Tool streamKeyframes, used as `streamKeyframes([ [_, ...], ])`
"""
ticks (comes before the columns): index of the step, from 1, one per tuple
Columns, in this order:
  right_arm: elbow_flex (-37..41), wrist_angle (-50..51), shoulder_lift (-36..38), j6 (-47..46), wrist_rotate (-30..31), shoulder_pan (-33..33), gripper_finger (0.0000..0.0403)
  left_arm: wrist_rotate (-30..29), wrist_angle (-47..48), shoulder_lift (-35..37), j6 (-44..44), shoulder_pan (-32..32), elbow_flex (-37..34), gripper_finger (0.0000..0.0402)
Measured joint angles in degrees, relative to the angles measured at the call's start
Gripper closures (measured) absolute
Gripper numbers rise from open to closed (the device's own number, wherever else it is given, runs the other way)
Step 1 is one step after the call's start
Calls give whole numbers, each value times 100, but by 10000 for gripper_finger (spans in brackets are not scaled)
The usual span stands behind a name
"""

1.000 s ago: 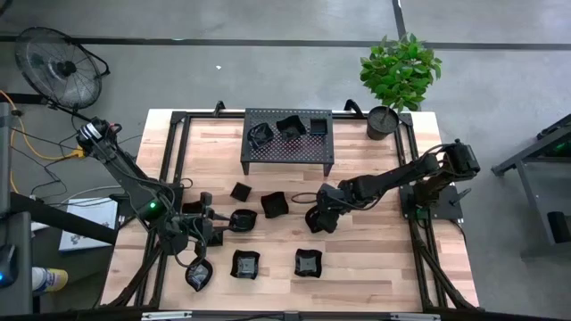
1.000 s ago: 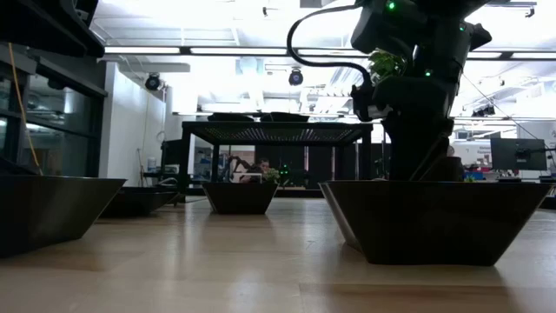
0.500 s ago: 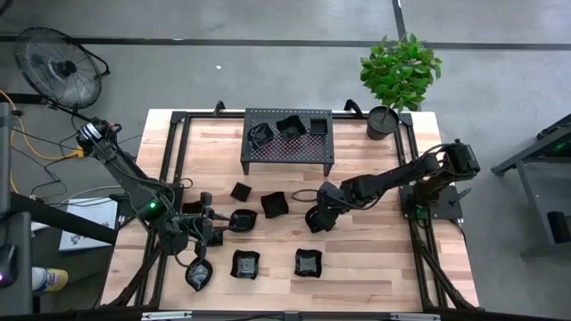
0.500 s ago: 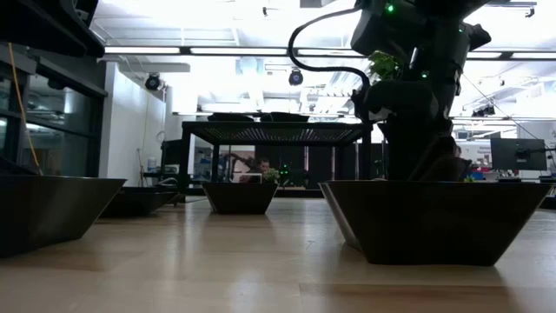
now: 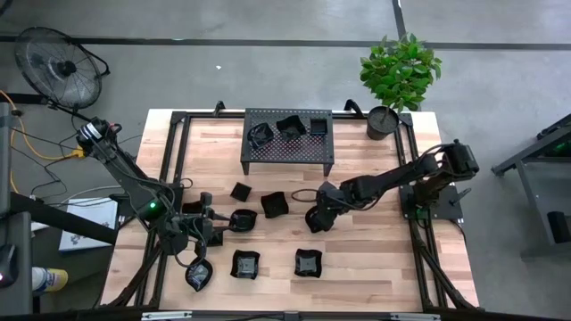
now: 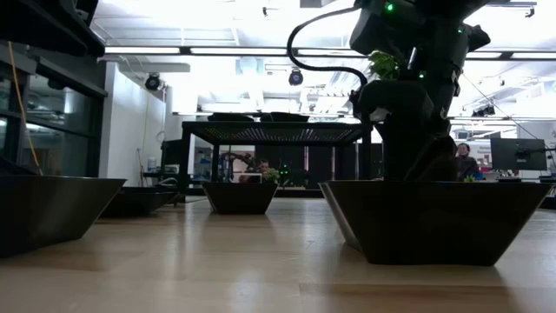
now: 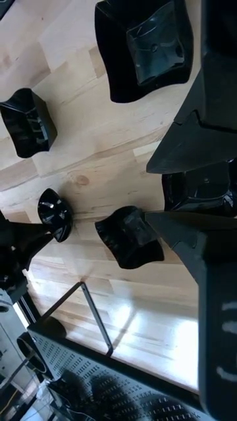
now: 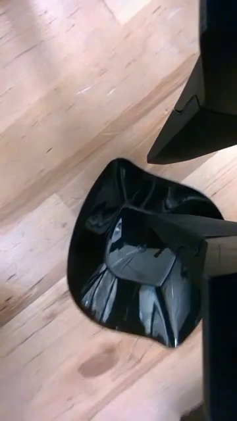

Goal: Pick & Place Mini shaped plates
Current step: Stack the leaf shaped plate on top of the leaf shaped plate on the shelf

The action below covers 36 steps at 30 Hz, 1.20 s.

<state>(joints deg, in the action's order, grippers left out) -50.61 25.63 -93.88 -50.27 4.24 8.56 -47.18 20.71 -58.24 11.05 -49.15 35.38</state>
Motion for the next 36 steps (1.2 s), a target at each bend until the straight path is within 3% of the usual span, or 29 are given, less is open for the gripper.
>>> streamKeyframes([
  [21,15,-23,-188,-28,212,-27,281,13,-2,-2,0,0,2,300],
  [36,9,-46,-162,404,364,-71,395,-15,-1,-2,-24,0,2,300],
])
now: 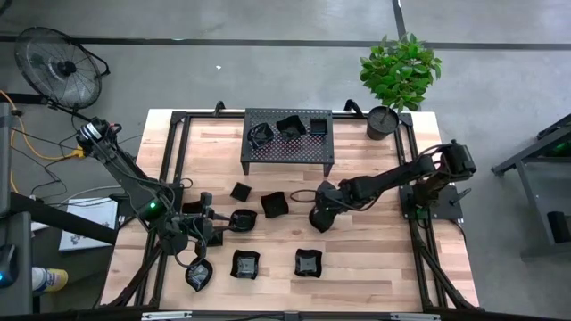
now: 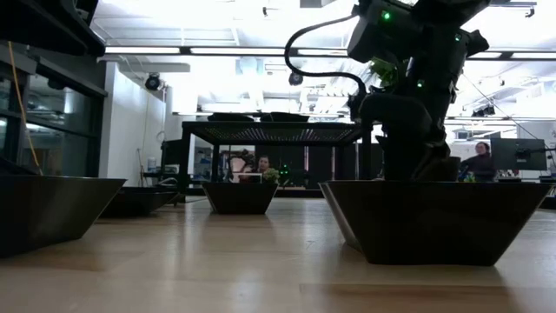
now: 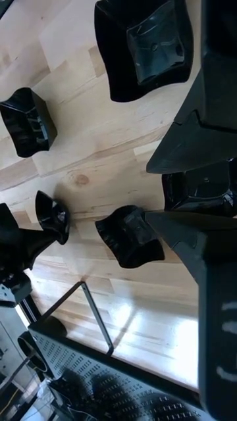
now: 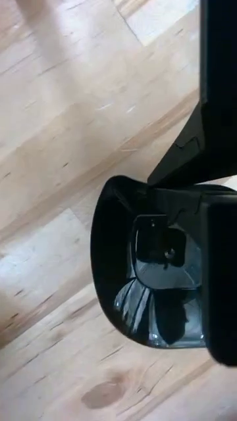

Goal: Pick & Place Mini shaped plates
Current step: Stack the leaf shaped plate on top of the leaf shaped plate on the shelf

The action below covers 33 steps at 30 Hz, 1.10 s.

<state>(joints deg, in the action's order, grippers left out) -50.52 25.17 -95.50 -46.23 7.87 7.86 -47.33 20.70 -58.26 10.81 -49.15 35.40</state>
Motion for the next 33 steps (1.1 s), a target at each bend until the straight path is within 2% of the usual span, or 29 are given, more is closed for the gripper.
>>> streamKeyframes([
  [10,0,27,543,198,686,86,401,-91,-5,0,0,0,0,300],
  [22,2,-101,1462,463,2245,717,402,-669,-13,0,-1,2,0,300],
  [27,2,-880,1532,1014,3182,1071,402,-1171,-132,0,-2,4,0,300],
  [33,2,-2217,1368,2056,4168,1353,403,-1390,-132,0,-276,4,0,300],
])
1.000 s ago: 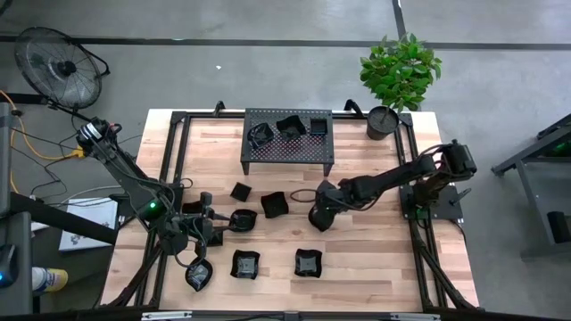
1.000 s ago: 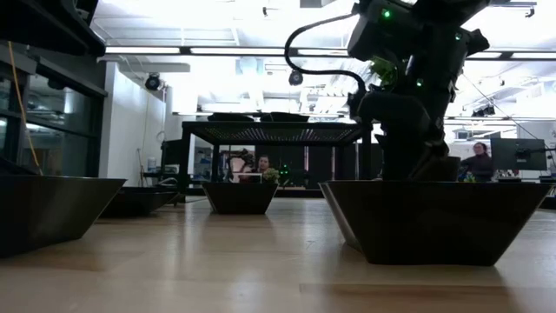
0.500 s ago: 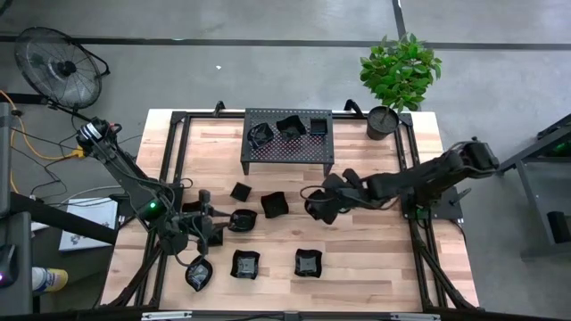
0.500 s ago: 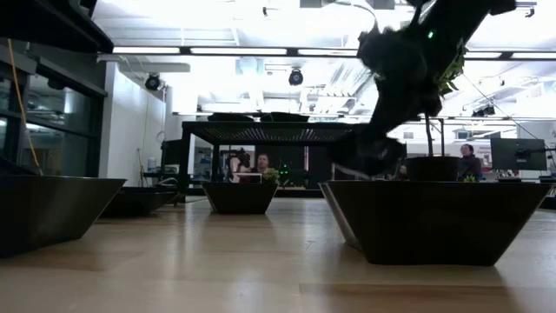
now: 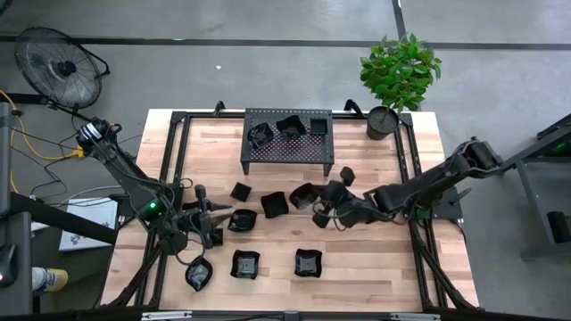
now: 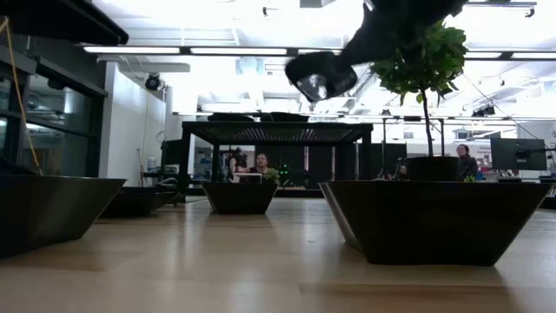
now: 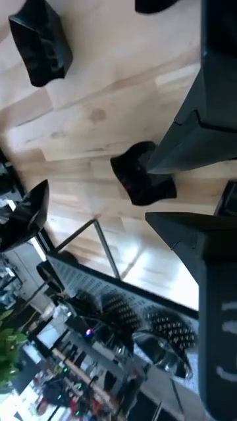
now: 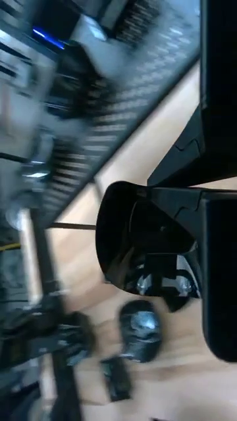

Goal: Pick & Place Mini shaped plates
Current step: Stack the leaf shaped plate on top of the leaf shaped plate on the shelf

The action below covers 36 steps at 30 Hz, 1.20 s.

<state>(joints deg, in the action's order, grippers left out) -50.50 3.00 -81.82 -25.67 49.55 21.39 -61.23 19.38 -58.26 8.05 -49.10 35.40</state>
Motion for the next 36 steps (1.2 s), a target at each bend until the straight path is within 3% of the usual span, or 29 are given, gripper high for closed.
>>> streamKeyframes([
  [8,0,-2157,-582,2125,944,118,403,-856,-797,0,-30,40,0,300],
  [13,0,-3393,-1098,3196,1463,118,403,-925,-1521,0,-28,530,0,300],
  [22,-60,-5562,-1864,4985,1806,114,403,162,-2095,-314,-27,1825,0,300],
  [26,-425,-5683,-2112,5596,1798,110,403,645,-2418,-534,-26,2253,2,300],
  [36,-1223,-5662,-2596,6440,2100,30,403,1169,-3032,-914,-7,2712,2,300],
])
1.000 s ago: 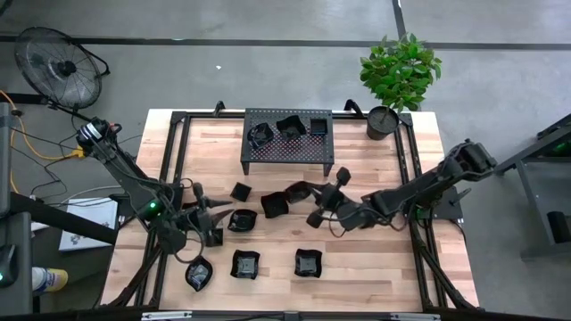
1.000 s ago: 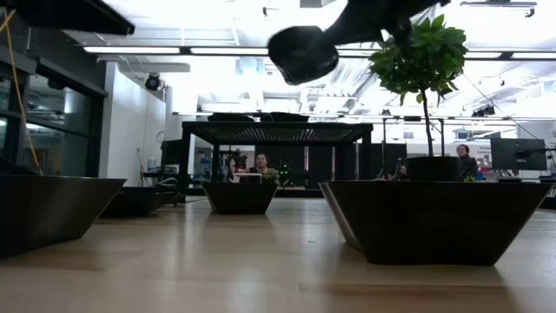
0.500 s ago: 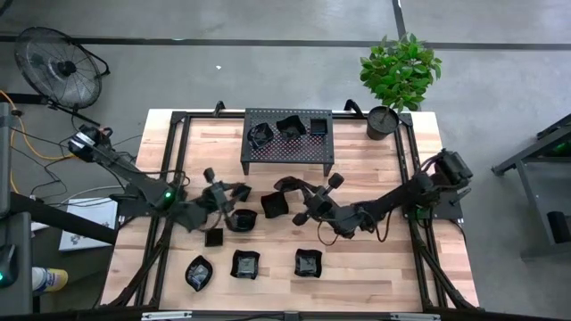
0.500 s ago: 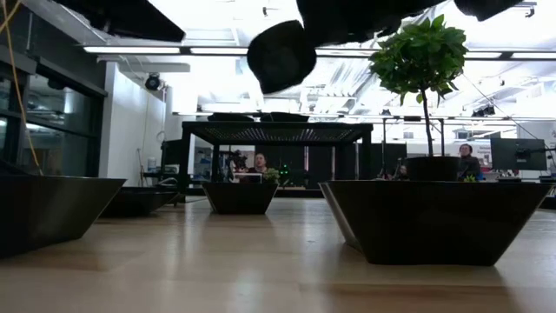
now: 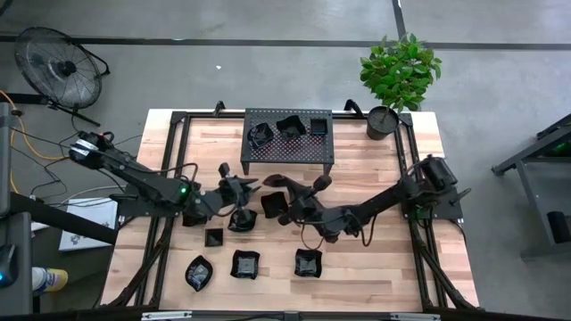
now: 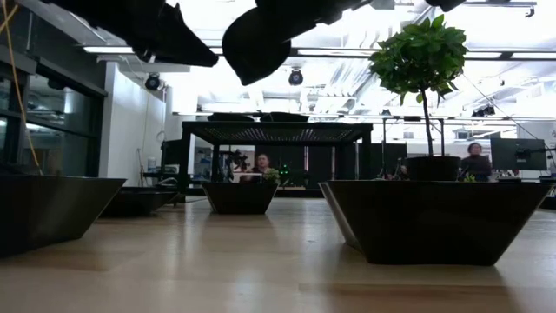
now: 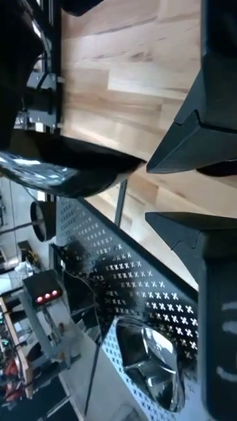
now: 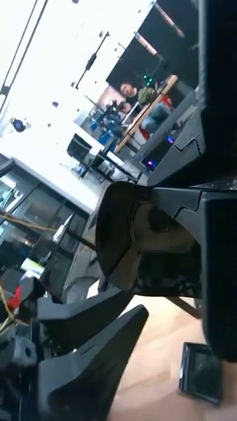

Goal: Pick & Place Mini shaped plates
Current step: Stack the leaf shaped plate on top of the leaf shaped plate on the shelf

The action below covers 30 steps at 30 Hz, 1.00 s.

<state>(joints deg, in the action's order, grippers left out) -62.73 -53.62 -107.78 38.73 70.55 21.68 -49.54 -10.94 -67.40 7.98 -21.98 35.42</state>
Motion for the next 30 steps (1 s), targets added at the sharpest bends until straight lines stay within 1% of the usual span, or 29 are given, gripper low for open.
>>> streamKeyframes([
  [2,-54,33,-34,35,169,-37,403,-2,-30,0,3,-6,0,300],
  [4,-60,61,-34,-12,176,-64,403,0,-135,0,-1,-10,-2,300],
  [11,-58,60,-34,-270,-89,-155,403,-83,-297,0,-17,-10,0,300],
  [18,-58,23,-34,-274,-295,-226,403,-156,-372,0,1,-10,0,300],
  [26,-58,-18,-34,-284,-374,-222,403,-175,-611,0,-19,-10,0,300],
  [30,-58,-64,-34,-297,-627,-278,403,-207,-634,0,-19,-10,0,300],
])
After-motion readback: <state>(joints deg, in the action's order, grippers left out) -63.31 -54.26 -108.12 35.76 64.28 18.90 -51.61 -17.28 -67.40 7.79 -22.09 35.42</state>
